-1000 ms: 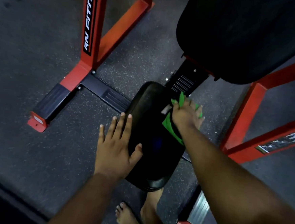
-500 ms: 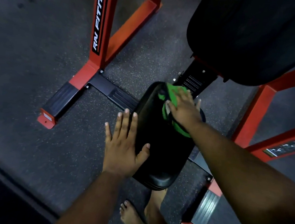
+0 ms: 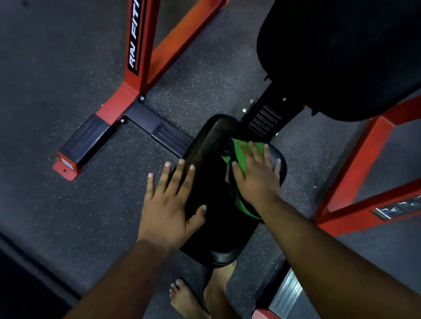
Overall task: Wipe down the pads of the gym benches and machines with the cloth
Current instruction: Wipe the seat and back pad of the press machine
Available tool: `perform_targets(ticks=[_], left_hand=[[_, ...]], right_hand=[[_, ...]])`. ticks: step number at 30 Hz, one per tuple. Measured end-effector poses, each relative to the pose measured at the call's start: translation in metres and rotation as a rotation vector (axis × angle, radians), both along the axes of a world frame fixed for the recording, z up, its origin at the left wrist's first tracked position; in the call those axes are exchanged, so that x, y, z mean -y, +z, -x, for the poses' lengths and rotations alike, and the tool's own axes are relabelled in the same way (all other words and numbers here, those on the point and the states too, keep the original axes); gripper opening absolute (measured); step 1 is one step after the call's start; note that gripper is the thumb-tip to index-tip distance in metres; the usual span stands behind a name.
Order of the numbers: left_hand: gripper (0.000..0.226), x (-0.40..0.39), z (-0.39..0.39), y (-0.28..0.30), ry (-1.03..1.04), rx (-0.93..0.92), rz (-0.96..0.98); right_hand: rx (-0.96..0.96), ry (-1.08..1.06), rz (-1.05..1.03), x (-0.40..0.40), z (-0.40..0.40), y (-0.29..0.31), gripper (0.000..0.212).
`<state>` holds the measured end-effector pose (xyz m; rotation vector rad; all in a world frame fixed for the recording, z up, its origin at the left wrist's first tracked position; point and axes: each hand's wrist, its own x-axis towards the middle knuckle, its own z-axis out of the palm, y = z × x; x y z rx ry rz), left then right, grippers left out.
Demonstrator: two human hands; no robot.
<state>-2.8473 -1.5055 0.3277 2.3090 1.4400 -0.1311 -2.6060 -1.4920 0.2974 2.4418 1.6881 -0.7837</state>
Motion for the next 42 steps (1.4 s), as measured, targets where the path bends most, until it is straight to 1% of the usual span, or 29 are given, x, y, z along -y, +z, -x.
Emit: perform_targets(ticks=[2, 5, 6, 8, 9, 10, 12, 14, 16, 18, 20, 22, 23, 26, 27, 28, 30, 31, 33, 34, 35, 36, 37, 39, 40, 41, 42], left_hand=[[0.082, 0.0, 0.0, -0.001, 0.01, 0.028, 0.002], [0.081, 0.0, -0.002, -0.001, 0.02, 0.036, 0.003], [0.081, 0.0, -0.002, 0.0, 0.015, 0.03, 0.008], [0.08, -0.003, -0.003, 0.0, 0.014, 0.021, 0.018], [0.08, -0.001, -0.002, 0.001, 0.015, 0.014, 0.021], [0.079, -0.001, -0.003, 0.001, 0.011, 0.011, 0.022], [0.079, 0.0, -0.002, 0.001, 0.012, 0.02, 0.02], [0.08, 0.001, -0.002, 0.002, 0.021, 0.016, 0.013], [0.083, 0.002, -0.004, 0.004, 0.022, 0.001, 0.0], [0.083, 0.004, -0.004, 0.005, 0.035, 0.027, -0.001], [0.082, 0.005, -0.002, 0.006, 0.048, 0.059, 0.003], [0.081, 0.006, -0.001, 0.004, 0.038, 0.087, 0.005], [0.08, 0.006, 0.0, 0.002, 0.035, 0.094, 0.001], [0.081, 0.005, 0.002, -0.003, 0.024, 0.123, -0.022], [0.081, 0.006, 0.002, -0.002, 0.026, 0.129, -0.027], [0.081, 0.005, 0.002, -0.003, 0.038, 0.143, -0.039], [0.083, 0.005, 0.002, -0.005, 0.076, 0.185, -0.026], [0.085, 0.003, 0.003, -0.002, 0.108, 0.22, 0.0], [0.087, 0.003, 0.002, 0.004, 0.183, 0.29, 0.096], [0.086, 0.004, 0.005, 0.015, 0.225, 0.328, 0.177], [0.085, 0.006, 0.007, 0.018, 0.259, 0.337, 0.257], [0.085, 0.007, 0.016, 0.037, 0.282, 0.336, 0.327], [0.087, 0.009, 0.02, 0.043, 0.262, 0.3, 0.378], [0.091, 0.019, 0.029, 0.075, 0.17, 0.205, 0.434], [0.091, 0.026, 0.031, 0.074, 0.162, 0.206, 0.496], [0.09, 0.018, 0.041, 0.118, 0.136, 0.208, 0.573], [0.09, 0.019, 0.04, 0.123, 0.166, 0.247, 0.654]], right_hand=[[-0.006, 0.005, -0.032, -0.04, 0.02, -0.008, 0.064], [-0.084, 0.149, -0.083, -0.074, 0.044, -0.008, 0.063], [-0.099, 0.183, -0.085, -0.078, 0.037, -0.01, 0.063], [-0.049, 0.184, -0.077, -0.076, 0.0, -0.019, 0.062], [-0.011, 0.134, -0.055, -0.069, -0.024, -0.025, 0.062], [0.001, 0.04, -0.023, -0.057, -0.048, -0.03, 0.063], [-0.086, -0.185, -0.006, -0.019, -0.072, -0.031, 0.064], [-0.171, -0.313, -0.083, 0.027, -0.05, -0.022, 0.066], [-0.19, -0.316, -0.159, 0.066, 0.002, -0.002, 0.071], [-0.192, -0.201, -0.16, 0.094, 0.056, 0.026, 0.068], [-0.175, -0.02, -0.14, 0.108, 0.082, 0.043, 0.064], [-0.139, 0.078, -0.147, 0.094, 0.062, 0.038, 0.064], [-0.091, 0.073, -0.14, 0.078, 0.045, 0.029, 0.063], [-0.018, -0.193, 0.006, 0.008, 0.007, 0.004, 0.063], [-0.004, -0.227, 0.027, -0.01, 0.01, 0.0, 0.064], [0.006, -0.203, 0.012, -0.024, 0.022, -0.003, 0.064], [-0.027, -0.078, -0.079, -0.025, 0.058, 0.005, 0.062], [-0.061, -0.004, -0.125, -0.017, 0.073, 0.013, 0.061], [-0.116, 0.109, -0.134, 0.017, 0.089, 0.031, 0.064], [-0.145, 0.149, -0.114, 0.039, 0.093, 0.047, 0.066], [-0.152, 0.174, -0.07, 0.061, 0.091, 0.047, 0.067], [-0.16, 0.179, -0.031, 0.079, 0.091, 0.065, 0.069], [-0.15, 0.186, 0.026, 0.092, 0.085, 0.068, 0.07], [-0.103, 0.115, 0.076, 0.109, 0.083, 0.092, 0.068], [-0.116, 0.056, 0.087, 0.114, 0.079, 0.091, 0.067], [-0.114, -0.069, 0.045, 0.114, 0.087, 0.137, 0.066], [-0.142, -0.126, 0.008, 0.113, 0.089, 0.148, 0.067]])
